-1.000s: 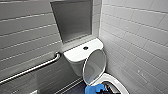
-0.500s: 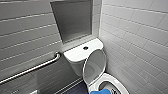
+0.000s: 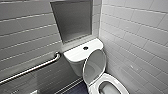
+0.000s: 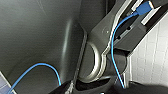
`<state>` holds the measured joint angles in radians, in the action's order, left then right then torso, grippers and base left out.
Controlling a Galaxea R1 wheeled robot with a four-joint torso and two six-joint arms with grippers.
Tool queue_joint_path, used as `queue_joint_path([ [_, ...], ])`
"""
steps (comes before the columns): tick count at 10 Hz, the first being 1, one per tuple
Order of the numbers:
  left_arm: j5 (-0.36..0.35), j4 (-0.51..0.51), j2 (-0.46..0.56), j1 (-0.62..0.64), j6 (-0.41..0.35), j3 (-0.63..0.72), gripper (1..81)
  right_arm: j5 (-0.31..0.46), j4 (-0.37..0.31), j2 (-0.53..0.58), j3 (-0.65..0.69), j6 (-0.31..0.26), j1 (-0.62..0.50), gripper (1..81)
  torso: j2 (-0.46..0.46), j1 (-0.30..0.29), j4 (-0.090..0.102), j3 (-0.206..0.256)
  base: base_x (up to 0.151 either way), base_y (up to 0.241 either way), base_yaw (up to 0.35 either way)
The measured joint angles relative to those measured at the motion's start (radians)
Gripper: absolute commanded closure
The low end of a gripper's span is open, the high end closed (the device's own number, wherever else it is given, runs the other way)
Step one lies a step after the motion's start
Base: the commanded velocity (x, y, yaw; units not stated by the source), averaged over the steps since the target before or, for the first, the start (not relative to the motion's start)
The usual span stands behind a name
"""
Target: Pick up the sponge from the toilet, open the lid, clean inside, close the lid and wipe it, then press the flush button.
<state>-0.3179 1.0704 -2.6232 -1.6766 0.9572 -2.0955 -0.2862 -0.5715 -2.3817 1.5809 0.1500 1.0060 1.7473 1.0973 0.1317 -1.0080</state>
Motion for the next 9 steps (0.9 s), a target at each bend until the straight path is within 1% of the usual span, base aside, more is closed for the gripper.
queue_joint_path([
  [2, 0.000, 0.000, 0.000, 0.000, -0.002, 0.000, 1.0, -0.035, 0.006, 0.074, -0.063, -0.001, 0.058, 81.1, 0.000, 0.000, 0.000, 0.000, 0.000, 0.000, 0.000],
  [3, 0.000, 0.000, 0.000, 0.000, -0.002, 0.000, 1.0, -0.066, 0.005, 0.115, -0.100, -0.001, 0.083, 81.1, 0.000, 0.000, 0.000, 0.000, 0.000, 0.000, 0.000],
  [5, 0.000, 0.000, 0.000, 0.000, -0.003, 0.000, 1.0, -0.153, -0.005, 0.191, -0.152, 0.000, 0.140, 81.1, 0.000, 0.000, 0.000, 0.000, 0.000, 0.000, 0.000],
  [7, 0.000, 0.000, 0.000, 0.000, -0.003, 0.000, 1.0, -0.212, -0.009, 0.224, -0.173, 0.001, 0.182, 81.1, 0.000, 0.000, 0.000, 0.000, 0.000, 0.000, 0.000],
  [9, 0.000, 0.000, -0.002, 0.000, -0.006, 0.000, 1.0, -0.226, -0.010, 0.240, -0.176, 0.000, 0.219, 81.1, 0.000, 0.000, 0.000, 0.000, 0.000, 0.000, 0.000],
])
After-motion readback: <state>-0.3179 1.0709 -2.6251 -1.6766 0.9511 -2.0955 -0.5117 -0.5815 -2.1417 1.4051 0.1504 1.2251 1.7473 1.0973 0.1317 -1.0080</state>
